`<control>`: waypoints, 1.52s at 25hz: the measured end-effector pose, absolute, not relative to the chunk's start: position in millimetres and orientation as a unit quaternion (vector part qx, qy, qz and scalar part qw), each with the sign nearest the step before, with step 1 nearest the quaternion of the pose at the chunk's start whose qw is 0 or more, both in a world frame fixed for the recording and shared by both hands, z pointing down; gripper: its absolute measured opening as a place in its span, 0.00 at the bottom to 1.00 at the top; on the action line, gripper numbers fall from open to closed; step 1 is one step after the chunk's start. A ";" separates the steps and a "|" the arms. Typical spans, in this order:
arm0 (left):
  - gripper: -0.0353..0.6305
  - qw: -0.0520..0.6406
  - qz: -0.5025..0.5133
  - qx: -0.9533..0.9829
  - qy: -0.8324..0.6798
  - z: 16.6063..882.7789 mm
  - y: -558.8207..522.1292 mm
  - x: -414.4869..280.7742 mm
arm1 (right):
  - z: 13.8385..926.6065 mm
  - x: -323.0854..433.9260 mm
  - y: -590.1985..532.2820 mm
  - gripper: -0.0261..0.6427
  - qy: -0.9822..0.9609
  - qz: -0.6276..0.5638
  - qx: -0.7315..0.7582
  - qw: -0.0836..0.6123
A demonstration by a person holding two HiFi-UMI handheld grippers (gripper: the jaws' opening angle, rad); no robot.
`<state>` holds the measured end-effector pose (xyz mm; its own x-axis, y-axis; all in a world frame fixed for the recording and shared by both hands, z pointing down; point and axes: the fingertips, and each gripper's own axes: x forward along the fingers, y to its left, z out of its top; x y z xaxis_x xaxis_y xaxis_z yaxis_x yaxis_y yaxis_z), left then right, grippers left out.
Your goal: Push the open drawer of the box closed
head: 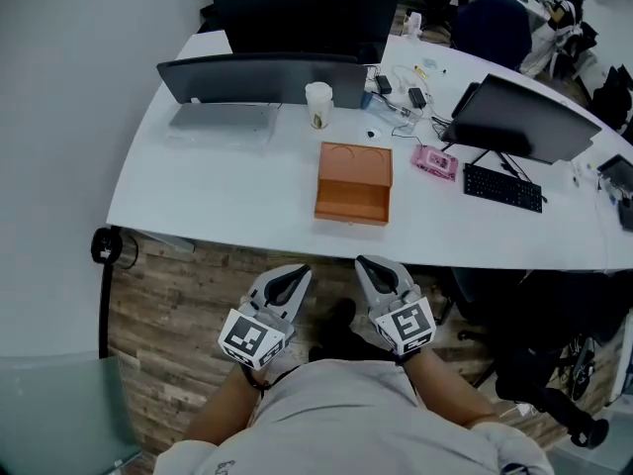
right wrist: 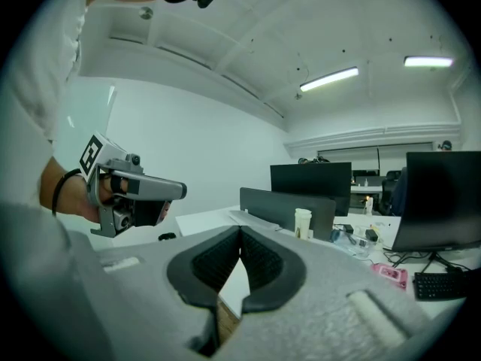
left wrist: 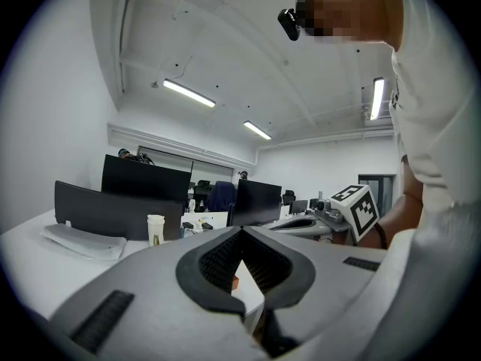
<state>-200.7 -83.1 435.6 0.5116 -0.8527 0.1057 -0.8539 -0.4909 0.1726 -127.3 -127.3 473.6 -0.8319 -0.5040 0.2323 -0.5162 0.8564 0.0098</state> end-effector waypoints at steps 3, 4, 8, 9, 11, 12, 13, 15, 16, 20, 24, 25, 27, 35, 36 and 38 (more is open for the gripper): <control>0.05 0.108 0.008 0.870 -0.481 442.7 -112.9 -197.2 | 481.8 -124.4 -151.7 0.04 -0.952 0.036 0.278 0.120; 0.05 0.109 0.010 0.872 -0.477 444.2 -123.7 -195.8 | 483.9 -123.2 -160.6 0.04 -0.951 0.038 0.281 0.122; 0.05 0.107 0.017 0.880 -0.462 451.1 -154.8 -190.0 | 489.6 -119.3 -187.3 0.04 -0.947 0.042 0.293 0.124; 0.05 0.105 0.019 0.882 -0.459 452.8 -161.1 -188.6 | 491.4 -118.9 -192.6 0.04 -0.946 0.042 0.295 0.125; 0.05 0.102 0.022 0.886 -0.453 454.9 -173.5 -187.2 | 493.9 -120.3 -203.1 0.04 -0.945 0.040 0.299 0.127; 0.05 0.102 0.023 0.887 -0.449 455.4 -178.6 -186.6 | 493.8 -122.1 -207.2 0.04 -0.944 0.041 0.301 0.126; 0.05 0.102 0.024 0.890 -0.444 456.1 -183.0 -185.8 | 493.7 -124.0 -210.2 0.04 -0.944 0.042 0.303 0.125; 0.05 0.102 0.026 0.896 -0.431 458.9 -192.1 -184.7 | 497.5 -126.6 -215.7 0.04 -0.941 0.045 0.310 0.127; 0.05 0.101 0.025 0.899 -0.425 460.6 -197.0 -185.2 | 500.5 -128.1 -219.1 0.04 -0.939 0.046 0.316 0.128; 0.05 0.096 0.028 0.914 -0.393 467.5 -217.9 -188.0 | 507.9 -132.1 -235.6 0.04 -0.927 0.049 0.348 0.129; 0.05 0.101 0.038 0.926 -0.361 476.6 -235.8 -197.9 | 527.0 -133.6 -247.1 0.04 -0.909 0.065 0.391 0.130; 0.05 0.102 0.041 0.928 -0.355 479.3 -238.9 -201.5 | 532.2 -134.6 -248.1 0.04 -0.905 0.071 0.399 0.133; 0.05 0.104 0.046 0.931 -0.346 485.0 -245.9 -208.7 | 541.9 -136.8 -251.6 0.04 -0.897 0.080 0.413 0.135; 0.05 0.120 0.062 0.940 -0.314 520.3 -263.0 -215.2 | 577.0 -135.5 -269.5 0.05 -0.874 0.105 0.452 0.145; 0.05 0.121 0.064 0.940 -0.311 524.9 -265.2 -215.0 | 581.8 -134.3 -272.1 0.09 -0.871 0.108 0.455 0.147; 0.05 0.125 0.065 0.941 -0.308 532.8 -269.6 -213.7 | 591.7 -131.2 -277.0 0.11 -0.867 0.115 0.460 0.152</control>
